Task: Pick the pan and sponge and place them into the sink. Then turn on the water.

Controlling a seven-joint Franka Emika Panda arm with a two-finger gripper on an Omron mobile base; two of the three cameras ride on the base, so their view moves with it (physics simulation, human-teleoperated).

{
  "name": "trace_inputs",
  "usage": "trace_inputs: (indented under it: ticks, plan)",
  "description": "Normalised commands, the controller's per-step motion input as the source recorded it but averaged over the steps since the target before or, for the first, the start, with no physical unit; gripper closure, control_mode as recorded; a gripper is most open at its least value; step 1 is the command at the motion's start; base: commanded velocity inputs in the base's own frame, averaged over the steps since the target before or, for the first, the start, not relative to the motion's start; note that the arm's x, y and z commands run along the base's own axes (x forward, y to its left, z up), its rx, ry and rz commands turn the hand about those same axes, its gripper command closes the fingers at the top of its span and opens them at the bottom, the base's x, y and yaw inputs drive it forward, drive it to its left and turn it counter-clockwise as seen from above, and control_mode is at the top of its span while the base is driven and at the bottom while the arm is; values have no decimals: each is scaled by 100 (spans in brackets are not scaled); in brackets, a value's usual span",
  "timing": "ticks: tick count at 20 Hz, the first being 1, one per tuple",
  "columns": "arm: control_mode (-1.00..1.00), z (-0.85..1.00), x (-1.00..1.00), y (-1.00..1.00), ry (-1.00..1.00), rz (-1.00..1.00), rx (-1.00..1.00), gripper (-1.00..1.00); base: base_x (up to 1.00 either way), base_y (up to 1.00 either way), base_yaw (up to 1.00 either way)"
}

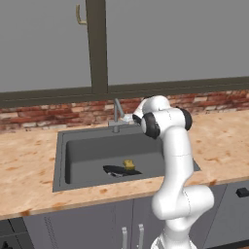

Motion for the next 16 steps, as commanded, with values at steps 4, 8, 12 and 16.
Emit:
trace_inputs:
  ticks: [4, 8, 12, 16]
  plan:
    - [-100, -5, -6, -47, 3, -7, 2, 100, 0, 0, 0]
    - [-100, -7, -10, -47, 6, -7, 2, 100, 0, 0, 0]
    - [-100, -5, -13, -51, 8, -6, 2, 100, 0, 0, 0]
    - [-100, -8, -21, -62, 6, -1, 3, 100, 0, 0, 0]
